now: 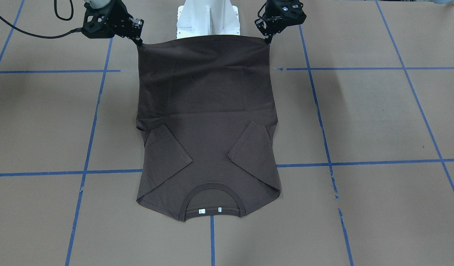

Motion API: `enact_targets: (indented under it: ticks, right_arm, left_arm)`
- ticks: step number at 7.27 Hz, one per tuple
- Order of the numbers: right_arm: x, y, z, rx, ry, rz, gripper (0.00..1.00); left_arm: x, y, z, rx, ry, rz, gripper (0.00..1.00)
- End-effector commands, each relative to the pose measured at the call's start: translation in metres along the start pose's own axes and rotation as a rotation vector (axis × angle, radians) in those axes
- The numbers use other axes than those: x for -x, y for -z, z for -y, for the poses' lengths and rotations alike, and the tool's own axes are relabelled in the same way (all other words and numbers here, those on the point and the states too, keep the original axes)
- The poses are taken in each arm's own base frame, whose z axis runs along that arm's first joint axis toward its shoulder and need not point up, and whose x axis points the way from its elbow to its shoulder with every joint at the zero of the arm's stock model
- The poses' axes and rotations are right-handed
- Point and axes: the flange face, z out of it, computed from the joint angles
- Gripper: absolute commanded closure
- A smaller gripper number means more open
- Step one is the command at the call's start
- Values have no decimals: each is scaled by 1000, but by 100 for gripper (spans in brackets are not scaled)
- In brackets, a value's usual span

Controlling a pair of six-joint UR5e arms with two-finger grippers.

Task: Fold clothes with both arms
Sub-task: 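Lift both hem corners and carry them toward the collar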

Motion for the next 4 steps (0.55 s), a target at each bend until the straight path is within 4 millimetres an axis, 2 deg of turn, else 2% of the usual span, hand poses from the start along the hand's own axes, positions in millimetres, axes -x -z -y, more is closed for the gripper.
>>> enact_targets:
  ticks: [1, 2, 3, 4]
  right_arm:
    - [15, 1, 66, -98, -69, 15, 100]
    - [20, 5, 98, -110, -108, 21, 100]
    - [27, 12, 136, -140, -140, 30, 100]
    - [39, 14, 161, -169, -129, 33, 100]
  left_arm:
    - [0, -7, 87, -117, -9, 37, 100]
    - [0, -13, 114, -135, -2, 55, 100]
    - [-25, -13, 140, -166, 19, 40, 100]
    - [-49, -27, 161, -187, 36, 50, 100]
